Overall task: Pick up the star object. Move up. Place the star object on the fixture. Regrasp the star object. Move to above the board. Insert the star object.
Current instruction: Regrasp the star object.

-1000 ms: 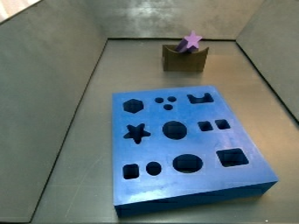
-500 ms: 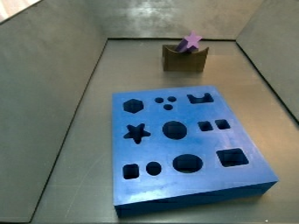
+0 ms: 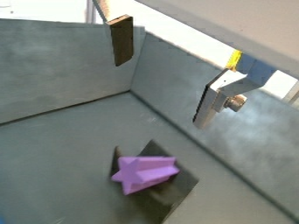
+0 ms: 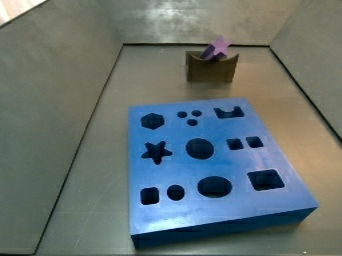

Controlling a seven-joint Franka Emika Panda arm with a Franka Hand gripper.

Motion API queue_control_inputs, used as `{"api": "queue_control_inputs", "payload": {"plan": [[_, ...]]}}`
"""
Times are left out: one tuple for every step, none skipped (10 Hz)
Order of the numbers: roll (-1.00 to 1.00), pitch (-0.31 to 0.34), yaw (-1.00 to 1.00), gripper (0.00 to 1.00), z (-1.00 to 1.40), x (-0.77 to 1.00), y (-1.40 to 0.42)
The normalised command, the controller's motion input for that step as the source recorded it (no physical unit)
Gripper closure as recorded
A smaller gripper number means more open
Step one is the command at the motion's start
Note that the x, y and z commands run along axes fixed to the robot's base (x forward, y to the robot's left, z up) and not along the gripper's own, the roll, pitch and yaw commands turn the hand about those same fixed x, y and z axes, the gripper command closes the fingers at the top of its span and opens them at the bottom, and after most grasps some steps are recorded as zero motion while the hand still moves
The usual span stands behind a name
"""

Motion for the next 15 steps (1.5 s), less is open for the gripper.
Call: {"api": "queue_control_inputs", "payload": {"plan": [[1.00, 0.091, 0.04, 0.00, 0.00, 0.08, -0.04], [1.00, 0.111, 0.05, 0.00, -0.01, 0.09, -0.04], [1.00, 0.126, 0.06, 0.00, -0.01, 0.10, -0.04], [1.00, 0.163, 0.09, 0.00, -0.01, 0.11, -0.05], [1.00, 0.187, 0.11, 0.00, -0.01, 0.11, -0.05], [1.00, 0.210, 0.15, 0.00, -0.01, 0.11, -0.05], [1.00, 0.226, 0.18, 0.00, -0.01, 0.11, -0.05], [0.81, 0.208, 0.22, 0.00, -0.01, 0.11, -0.06], [0.63, 0.183, 0.23, 0.00, -0.01, 0.11, -0.06], [0.40, 0.141, 0.25, 0.00, -0.01, 0.12, -0.06], [0.27, 0.108, 0.26, 0.00, 0.00, 0.11, -0.05], [0.19, 0.051, 0.25, 0.00, 0.00, 0.10, -0.04], [0.18, 0.027, 0.24, 0.00, -0.01, 0.09, -0.05], [0.17, 0.004, 0.21, 0.00, -0.01, 0.09, -0.06], [0.07, 0.035, 0.23, 0.00, -1.00, 0.04, 0.04]]}}
